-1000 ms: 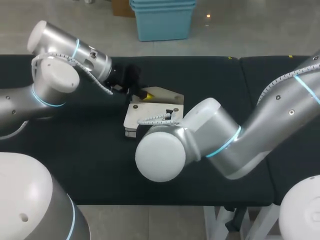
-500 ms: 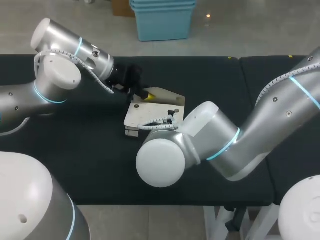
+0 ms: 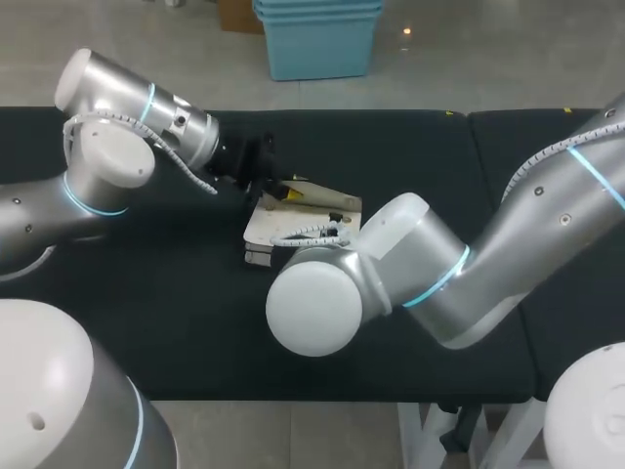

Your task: Pick up the bag, open it, inspect its contents, close it, and place it on the opposite side

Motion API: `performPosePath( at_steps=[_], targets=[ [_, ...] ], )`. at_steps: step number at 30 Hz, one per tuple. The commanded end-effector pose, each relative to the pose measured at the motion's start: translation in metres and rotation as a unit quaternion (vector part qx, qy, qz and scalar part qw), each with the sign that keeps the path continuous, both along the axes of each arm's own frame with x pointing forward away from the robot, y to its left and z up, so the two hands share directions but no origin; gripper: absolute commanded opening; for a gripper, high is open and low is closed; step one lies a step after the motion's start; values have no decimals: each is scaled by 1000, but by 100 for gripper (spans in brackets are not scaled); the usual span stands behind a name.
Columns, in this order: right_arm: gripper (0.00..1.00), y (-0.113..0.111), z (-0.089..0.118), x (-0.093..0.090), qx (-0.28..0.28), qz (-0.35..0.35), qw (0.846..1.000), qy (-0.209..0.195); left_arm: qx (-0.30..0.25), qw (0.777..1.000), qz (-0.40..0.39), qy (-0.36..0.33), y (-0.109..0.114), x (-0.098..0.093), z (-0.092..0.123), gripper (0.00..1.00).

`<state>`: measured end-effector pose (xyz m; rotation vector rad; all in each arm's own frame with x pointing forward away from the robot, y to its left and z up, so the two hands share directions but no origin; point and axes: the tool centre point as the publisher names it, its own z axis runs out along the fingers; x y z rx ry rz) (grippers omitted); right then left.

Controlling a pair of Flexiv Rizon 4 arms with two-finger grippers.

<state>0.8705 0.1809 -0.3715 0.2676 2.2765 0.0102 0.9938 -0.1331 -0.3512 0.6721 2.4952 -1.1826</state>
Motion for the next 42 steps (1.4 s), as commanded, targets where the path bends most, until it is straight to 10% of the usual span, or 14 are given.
performPosePath(
  at_steps=[1, 13, 15, 20, 29, 34, 42],
  targets=[
    [0, 0, -1, 0, 0, 0, 1000, 0, -30, 998, 7, -57, 5, -22, -5, 0],
    [0, 0, -1, 0, 0, 0, 1000, 0, -34, 996, -3, -87, 9, -38, -11, 0],
    [0, 0, -1, 0, 0, 0, 1000, 0, -35, 996, 0, -84, 10, -37, -8, 42],
    [0, 0, -1, 0, 0, 0, 1000, 0, -49, 995, 4, -83, 14, -34, 7, 77],
    [0, 0, -1, 0, 0, 0, 1000, 0, -38, 995, 9, -90, 14, -25, 20, 40],
    [0, 0, -1, 0, 0, 0, 1000, 0, -31, 995, 12, -91, 13, -22, 20, 0],
    [0, 0, -1, 0, 0, 0, 1000, 0, -32, 994, 0, -105, 16, -35, 18, 0]
  ],
)
